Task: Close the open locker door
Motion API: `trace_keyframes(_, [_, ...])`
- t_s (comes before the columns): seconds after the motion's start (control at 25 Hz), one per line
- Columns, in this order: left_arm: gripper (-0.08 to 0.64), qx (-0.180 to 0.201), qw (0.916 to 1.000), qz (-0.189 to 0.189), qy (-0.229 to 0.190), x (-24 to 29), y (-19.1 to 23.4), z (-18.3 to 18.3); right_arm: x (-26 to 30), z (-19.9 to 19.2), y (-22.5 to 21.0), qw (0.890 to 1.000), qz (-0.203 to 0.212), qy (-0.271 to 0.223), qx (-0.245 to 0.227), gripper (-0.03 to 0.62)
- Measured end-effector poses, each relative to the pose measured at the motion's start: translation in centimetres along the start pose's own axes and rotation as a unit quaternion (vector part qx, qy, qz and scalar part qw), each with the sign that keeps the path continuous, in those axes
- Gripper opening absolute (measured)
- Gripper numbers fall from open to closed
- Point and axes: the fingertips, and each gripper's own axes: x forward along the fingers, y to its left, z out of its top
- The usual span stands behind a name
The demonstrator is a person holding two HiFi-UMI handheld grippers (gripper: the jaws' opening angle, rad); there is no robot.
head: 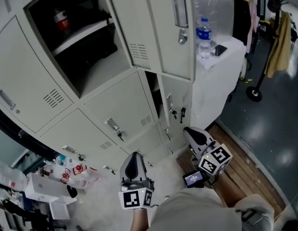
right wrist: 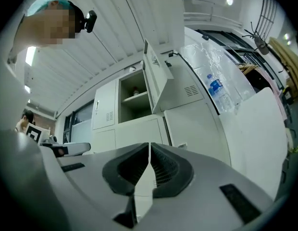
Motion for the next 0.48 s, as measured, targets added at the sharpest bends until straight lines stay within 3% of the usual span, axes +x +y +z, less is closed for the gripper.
trace_keyframes(0.24, [0.008,0.017,0.9987,0.043,-0.018,2.1,-2.2,1.3,2.1,5.9,-5.1,0.997,0.052,-0.061,0.016,0.032])
trace_keyframes(0.48, [0.008,0.031,0.9966,0.071,-0.028,3.4,-5.5,1.1,3.0,13.0,-8.0,0.982,0.132,-0.125,0.048,0.04])
